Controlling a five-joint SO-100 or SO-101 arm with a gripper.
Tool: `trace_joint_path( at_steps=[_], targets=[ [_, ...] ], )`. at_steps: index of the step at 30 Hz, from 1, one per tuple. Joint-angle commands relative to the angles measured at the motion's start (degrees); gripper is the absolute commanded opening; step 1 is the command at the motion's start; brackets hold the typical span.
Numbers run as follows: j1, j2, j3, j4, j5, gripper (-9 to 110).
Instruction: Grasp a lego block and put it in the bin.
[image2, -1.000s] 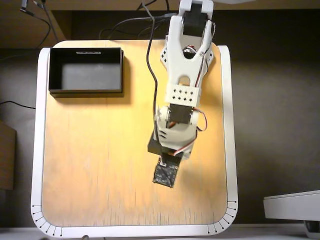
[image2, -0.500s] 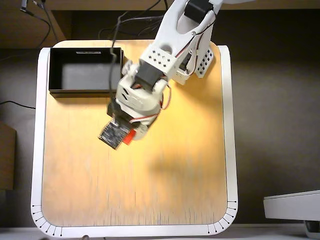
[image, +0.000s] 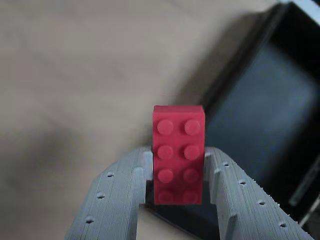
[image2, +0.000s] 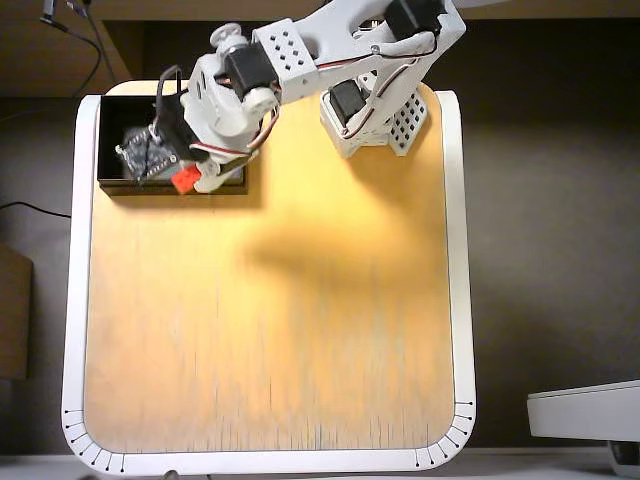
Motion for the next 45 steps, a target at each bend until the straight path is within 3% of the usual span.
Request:
trace_joint_path(
  at_steps=[1,17,25,33,44,45],
  targets=[
    [5.45,5.36,-9.23,1.58,3.08,0],
    [16.7,3.52,-3.25,3.87,7.91,0],
    [16.96,-0.44,8.35,-12.13,5.36,0],
    [17.31,-10.9,10.11,-21.18,4.57,0],
    [17.75,-17.75,10.2,-25.84,5.71,1],
    [17.75,-17.75,10.2,-25.84,6.33,6]
  ],
)
